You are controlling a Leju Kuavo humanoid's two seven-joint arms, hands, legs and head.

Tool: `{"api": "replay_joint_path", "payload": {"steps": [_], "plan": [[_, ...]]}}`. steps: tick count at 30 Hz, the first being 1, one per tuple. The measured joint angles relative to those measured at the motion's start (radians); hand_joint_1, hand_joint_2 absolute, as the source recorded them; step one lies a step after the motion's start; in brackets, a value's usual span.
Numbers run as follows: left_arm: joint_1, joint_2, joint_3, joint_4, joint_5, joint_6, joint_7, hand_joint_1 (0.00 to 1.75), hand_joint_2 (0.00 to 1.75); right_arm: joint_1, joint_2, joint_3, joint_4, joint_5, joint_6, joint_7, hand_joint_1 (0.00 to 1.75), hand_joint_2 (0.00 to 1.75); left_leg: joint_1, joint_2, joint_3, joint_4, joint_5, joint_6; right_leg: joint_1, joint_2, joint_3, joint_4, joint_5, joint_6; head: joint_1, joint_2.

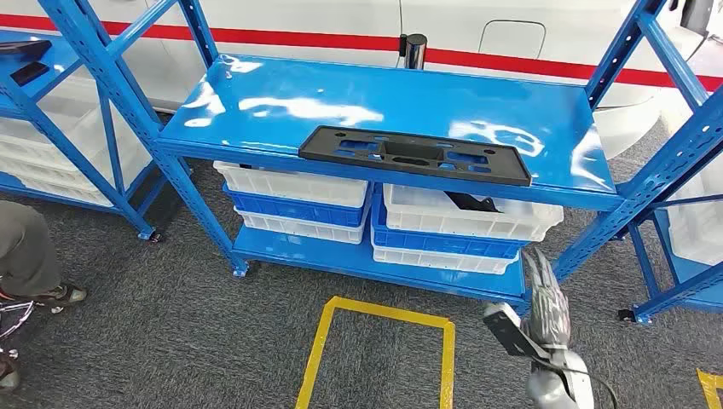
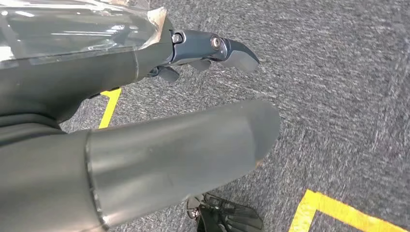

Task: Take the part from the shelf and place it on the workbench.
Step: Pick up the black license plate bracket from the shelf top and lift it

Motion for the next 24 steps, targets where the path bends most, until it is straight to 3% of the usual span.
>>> {"api": "replay_joint_path", "payload": {"steps": [2, 5, 8, 10, 17, 24], "plan": [[0.0, 0.0, 0.0, 0.0, -0.007, -0.003, 0.001, 0.0, 0.0, -0.013, 0.0, 0.025, -0.033, 0.071, -0.005, 0.023, 0.0, 1.75, 0.0, -0.002, 0.0, 0.0, 0.0, 0.0, 0.0, -0.001, 0.0, 0.0, 0.0, 0.0, 0.0, 0.0], [0.0, -0.001, -0.001, 0.0, -0.032, -0.006, 0.009, 0.0, 0.0, -0.054, -0.003, 0.108, -0.138, 0.308, -0.025, 0.095, 0.0, 1.75, 0.0, -0.004, -0.004, 0.0, 0.001, 0.0, 0.0, -0.003, 0.002, 0.001, 0.0, 0.0, 0.0, 0.0], [-0.003, -0.003, -0.003, 0.002, -0.054, 0.001, 0.029, 0.0, 0.0, -0.158, 0.006, 0.25, -0.224, 0.569, 0.011, 0.198, 0.0, 1.75, 0.0, 0.002, -0.006, 0.0, 0.002, -0.001, 0.0, 0.002, -0.002, 0.002, 0.002, -0.001, 0.0, 0.0], [-0.008, -0.005, -0.006, 0.003, -0.064, 0.009, 0.046, 0.0, 0.0, -0.238, 0.021, 0.351, -0.276, 0.646, 0.05, 0.272, 0.0, 1.75, 0.0, 0.002, -0.004, 0.0, 0.002, -0.001, 0.0, 0.002, -0.005, 0.001, 0.003, -0.002, 0.0, 0.0], [-0.003, -0.012, -0.015, 0.008, -0.085, 0.02, 0.084, 0.0, 0.0, -0.378, -0.003, 0.536, -0.445, 0.568, 0.114, 0.306, 0.0, 1.75, 0.0, -0.007, -0.007, 0.0, 0.002, -0.001, 0.0, -0.006, -0.004, 0.001, 0.002, -0.001, 0.0, 0.0], [-0.005, -0.016, -0.022, 0.008, -0.112, 0.019, 0.088, 0.0, 0.0, -0.464, -0.011, 0.682, -0.463, 0.513, 0.13, 0.329, 0.0, 1.75, -0.001, -0.006, -0.007, 0.001, 0.002, -0.001, 0.0, -0.006, -0.004, 0.001, 0.002, -0.001, 0.0, 0.0]]}}
